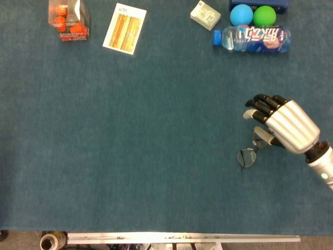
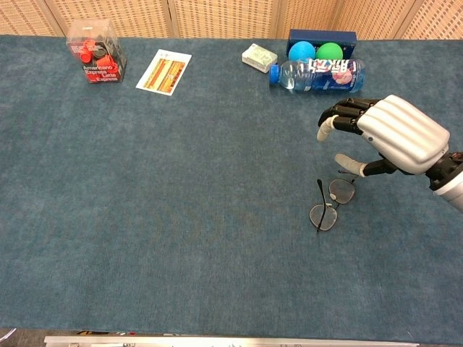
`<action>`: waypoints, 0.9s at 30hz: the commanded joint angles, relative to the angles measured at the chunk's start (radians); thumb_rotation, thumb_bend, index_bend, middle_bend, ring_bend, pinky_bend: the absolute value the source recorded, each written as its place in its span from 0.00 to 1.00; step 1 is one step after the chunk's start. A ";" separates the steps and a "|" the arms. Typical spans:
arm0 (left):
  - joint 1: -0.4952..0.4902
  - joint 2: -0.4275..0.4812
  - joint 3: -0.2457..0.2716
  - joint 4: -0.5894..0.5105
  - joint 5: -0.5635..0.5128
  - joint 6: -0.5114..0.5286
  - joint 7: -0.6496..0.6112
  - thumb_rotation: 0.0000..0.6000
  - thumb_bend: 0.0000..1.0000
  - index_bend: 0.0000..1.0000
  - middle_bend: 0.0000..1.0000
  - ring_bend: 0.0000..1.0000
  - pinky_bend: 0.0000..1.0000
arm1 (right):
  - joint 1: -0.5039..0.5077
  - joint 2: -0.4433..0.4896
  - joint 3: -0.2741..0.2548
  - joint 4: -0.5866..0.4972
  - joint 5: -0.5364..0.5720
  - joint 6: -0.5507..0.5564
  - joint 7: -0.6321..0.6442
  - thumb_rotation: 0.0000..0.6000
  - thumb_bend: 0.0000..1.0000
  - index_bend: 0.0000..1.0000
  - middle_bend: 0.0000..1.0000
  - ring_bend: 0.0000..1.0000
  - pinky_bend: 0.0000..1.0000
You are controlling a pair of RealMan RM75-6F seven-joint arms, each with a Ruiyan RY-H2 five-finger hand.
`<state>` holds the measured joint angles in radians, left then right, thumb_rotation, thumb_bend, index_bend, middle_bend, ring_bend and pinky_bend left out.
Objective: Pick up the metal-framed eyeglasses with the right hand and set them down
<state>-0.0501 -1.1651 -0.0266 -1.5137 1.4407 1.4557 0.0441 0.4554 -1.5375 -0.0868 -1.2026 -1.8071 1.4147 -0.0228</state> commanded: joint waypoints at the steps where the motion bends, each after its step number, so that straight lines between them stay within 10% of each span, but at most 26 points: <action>1: 0.001 -0.003 0.001 0.006 -0.001 -0.001 -0.006 1.00 0.04 0.49 0.47 0.48 0.63 | -0.001 -0.002 -0.004 -0.003 0.000 -0.012 -0.003 1.00 0.32 0.41 0.34 0.26 0.47; 27: 0.007 -0.011 0.001 0.029 0.002 0.002 -0.033 1.00 0.04 0.49 0.47 0.48 0.63 | -0.002 -0.096 -0.057 0.107 -0.017 -0.097 0.039 1.00 0.32 0.41 0.34 0.26 0.47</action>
<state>-0.0436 -1.1761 -0.0256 -1.4847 1.4425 1.4582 0.0107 0.4545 -1.6291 -0.1411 -1.1007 -1.8221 1.3191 0.0140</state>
